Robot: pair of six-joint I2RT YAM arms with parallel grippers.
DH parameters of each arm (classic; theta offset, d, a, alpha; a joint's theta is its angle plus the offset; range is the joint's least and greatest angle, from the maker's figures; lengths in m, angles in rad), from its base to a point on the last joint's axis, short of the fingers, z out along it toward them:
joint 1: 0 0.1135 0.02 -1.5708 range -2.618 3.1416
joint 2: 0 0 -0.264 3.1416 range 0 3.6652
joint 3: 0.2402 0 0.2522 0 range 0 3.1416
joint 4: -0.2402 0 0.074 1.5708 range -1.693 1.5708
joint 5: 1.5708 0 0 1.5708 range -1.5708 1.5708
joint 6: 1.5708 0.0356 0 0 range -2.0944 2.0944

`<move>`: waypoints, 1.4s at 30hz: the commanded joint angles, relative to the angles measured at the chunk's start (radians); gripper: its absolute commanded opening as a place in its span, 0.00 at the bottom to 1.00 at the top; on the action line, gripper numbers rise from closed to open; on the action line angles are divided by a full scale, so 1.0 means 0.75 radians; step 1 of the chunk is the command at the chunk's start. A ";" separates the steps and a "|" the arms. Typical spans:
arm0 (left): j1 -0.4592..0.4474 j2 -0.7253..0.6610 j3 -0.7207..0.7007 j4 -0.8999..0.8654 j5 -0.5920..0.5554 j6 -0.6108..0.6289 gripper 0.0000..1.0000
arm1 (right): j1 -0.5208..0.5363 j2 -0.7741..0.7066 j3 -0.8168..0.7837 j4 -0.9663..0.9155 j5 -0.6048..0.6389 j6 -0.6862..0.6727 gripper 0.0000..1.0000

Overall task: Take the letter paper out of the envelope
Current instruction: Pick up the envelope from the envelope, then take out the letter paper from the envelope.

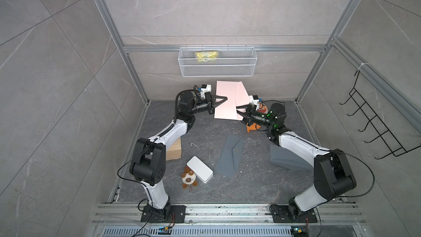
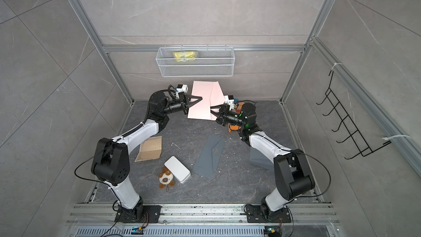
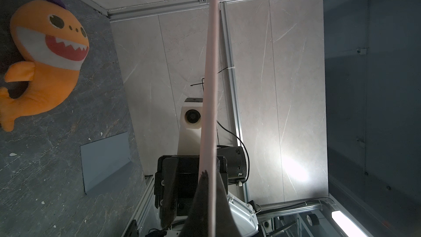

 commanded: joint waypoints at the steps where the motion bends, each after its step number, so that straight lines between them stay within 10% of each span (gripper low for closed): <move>1: -0.007 0.017 0.067 0.060 -0.001 0.022 0.00 | 0.015 -0.039 -0.027 0.080 0.019 0.052 0.33; 10: -0.005 0.029 0.075 0.019 0.003 0.043 0.00 | 0.038 -0.078 -0.018 -0.061 0.038 -0.023 0.00; 15: -0.002 -0.003 0.075 -0.180 -0.005 0.169 0.39 | 0.039 -0.190 0.067 -0.636 0.153 -0.419 0.00; 20: 0.020 -0.111 0.110 -0.751 -0.169 0.531 0.55 | 0.048 -0.274 0.234 -1.253 0.482 -0.881 0.00; 25: 0.013 -0.176 0.226 -1.193 -0.372 0.800 0.53 | 0.113 -0.272 0.401 -1.568 0.837 -1.175 0.00; 42: -0.195 -0.078 0.520 -1.175 -0.426 0.715 0.17 | 0.369 -0.204 0.501 -1.651 1.370 -1.468 0.00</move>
